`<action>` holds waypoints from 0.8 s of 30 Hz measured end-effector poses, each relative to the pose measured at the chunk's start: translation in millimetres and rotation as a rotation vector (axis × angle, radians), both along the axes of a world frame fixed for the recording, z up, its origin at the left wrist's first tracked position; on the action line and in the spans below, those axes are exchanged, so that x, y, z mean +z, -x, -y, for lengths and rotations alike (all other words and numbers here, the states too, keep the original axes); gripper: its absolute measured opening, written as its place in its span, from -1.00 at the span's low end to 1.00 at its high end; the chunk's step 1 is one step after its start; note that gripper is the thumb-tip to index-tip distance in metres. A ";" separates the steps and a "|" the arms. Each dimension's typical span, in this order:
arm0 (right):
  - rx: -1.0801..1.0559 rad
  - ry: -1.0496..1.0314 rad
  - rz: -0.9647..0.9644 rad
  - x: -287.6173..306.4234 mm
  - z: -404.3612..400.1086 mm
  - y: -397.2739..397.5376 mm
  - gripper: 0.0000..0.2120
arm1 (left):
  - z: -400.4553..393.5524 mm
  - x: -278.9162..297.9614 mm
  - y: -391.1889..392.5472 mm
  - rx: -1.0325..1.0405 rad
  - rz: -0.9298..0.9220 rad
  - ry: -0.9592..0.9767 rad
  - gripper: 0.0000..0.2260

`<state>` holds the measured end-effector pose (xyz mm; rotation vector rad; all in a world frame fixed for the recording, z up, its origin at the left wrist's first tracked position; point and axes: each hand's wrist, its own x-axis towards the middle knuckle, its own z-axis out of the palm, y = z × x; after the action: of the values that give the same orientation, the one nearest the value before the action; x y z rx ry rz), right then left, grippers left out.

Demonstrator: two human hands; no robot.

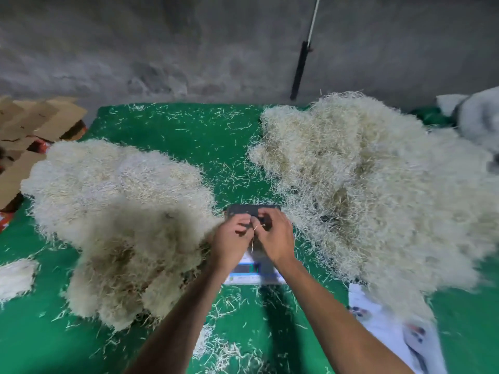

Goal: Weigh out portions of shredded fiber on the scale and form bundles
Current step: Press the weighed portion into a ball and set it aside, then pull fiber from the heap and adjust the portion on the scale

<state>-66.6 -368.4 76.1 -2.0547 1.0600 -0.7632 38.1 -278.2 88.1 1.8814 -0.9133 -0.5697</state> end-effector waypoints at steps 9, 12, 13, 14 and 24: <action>-0.104 -0.029 -0.652 -72.9 115.1 105.8 -0.39 | 128.8 -23.7 89.3 -0.233 -0.064 -0.210 -0.68; -0.006 -0.213 -0.762 -104.3 124.7 114.0 -0.33 | 159.1 -43.8 102.6 -0.286 -0.037 -0.323 -0.55; -0.014 -0.215 -0.748 -113.1 122.7 113.7 -0.37 | 170.0 -50.8 102.8 -0.293 0.012 -0.355 -0.48; -0.040 -0.170 -0.728 -120.5 117.7 112.6 -0.44 | 181.0 -58.2 101.1 -0.295 0.083 -0.380 -0.42; -0.414 -0.498 0.329 -96.0 124.9 97.9 -0.80 | 195.7 -101.6 139.1 -0.011 -0.791 -0.477 -0.37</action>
<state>-164.5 -493.2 -19.9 -1.2588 1.3363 -0.8929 -101.0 -474.0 -13.6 1.7940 -0.2683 -1.5015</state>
